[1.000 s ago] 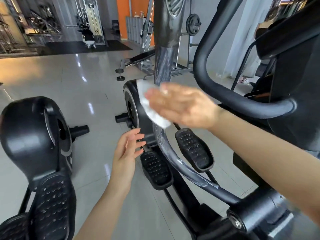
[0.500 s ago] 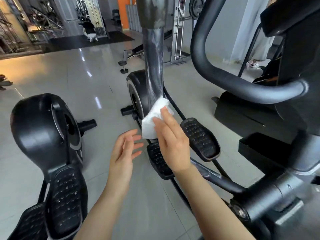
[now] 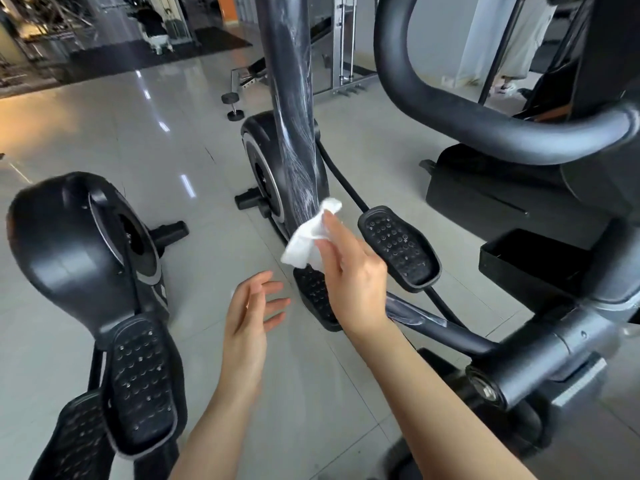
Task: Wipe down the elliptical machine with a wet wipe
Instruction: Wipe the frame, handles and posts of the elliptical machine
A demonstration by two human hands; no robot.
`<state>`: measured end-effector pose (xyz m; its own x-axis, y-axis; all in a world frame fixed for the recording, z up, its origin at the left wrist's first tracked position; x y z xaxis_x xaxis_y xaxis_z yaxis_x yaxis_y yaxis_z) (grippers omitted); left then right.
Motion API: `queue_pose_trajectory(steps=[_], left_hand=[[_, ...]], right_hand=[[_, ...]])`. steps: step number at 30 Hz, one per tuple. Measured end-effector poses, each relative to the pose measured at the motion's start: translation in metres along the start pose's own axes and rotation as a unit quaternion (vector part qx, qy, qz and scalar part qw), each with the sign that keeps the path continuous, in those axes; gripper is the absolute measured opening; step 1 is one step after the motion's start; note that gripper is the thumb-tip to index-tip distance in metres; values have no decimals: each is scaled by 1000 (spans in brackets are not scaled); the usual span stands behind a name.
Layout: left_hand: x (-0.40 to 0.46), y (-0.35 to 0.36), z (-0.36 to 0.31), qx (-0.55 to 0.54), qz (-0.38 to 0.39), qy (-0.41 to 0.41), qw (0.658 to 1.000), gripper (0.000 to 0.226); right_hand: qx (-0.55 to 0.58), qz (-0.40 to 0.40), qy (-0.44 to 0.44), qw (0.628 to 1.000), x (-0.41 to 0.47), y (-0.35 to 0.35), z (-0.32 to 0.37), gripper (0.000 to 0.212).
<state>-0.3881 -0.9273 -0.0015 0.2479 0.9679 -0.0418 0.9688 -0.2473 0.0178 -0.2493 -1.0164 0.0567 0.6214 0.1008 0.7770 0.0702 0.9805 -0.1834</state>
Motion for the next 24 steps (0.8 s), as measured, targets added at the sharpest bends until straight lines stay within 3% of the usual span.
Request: queue_pose_trajectory(steps=[3,8,11,14,17,21,24], left_hand=[[7,-8,-6,-10,-20,7,1000,27],[5,0,7,-4,-11,-2,1000,26],[-2,16,23,-1,20,-29,999,27],[-9,27,36,1,49,-52,997,26],[-13,32,42,5,60,-59,996,27],[-14,25,44,8,53,-60,997,27],[-14,13,44,9,30,-62,998,28]], right_hand=[[53,-49,55,996,24,9,22,35],[-99,82,-23,991,-17,3,-18,41],[-175,107,-76,976,-27,-23,-49,20],[-196,188,-107,956,-35,-36,-60,26],[-208,288,-102,929,-53,-45,-71,56],[-135,280,-26,950,-51,-39,-60,52],[-186,224,-8,957,-42,-11,-46,40]])
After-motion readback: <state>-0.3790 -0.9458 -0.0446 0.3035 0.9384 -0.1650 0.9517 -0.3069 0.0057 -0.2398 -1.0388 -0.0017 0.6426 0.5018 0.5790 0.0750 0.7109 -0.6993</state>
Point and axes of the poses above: each hand's wrist, its own x-axis towards the middle knuckle, its own y-axis out of the palm, z = x × y, the point moved 7 cm from there along x, towards the middle knuckle, and after that the axes turned 13 degrees about -z, right-handed, at the moved point
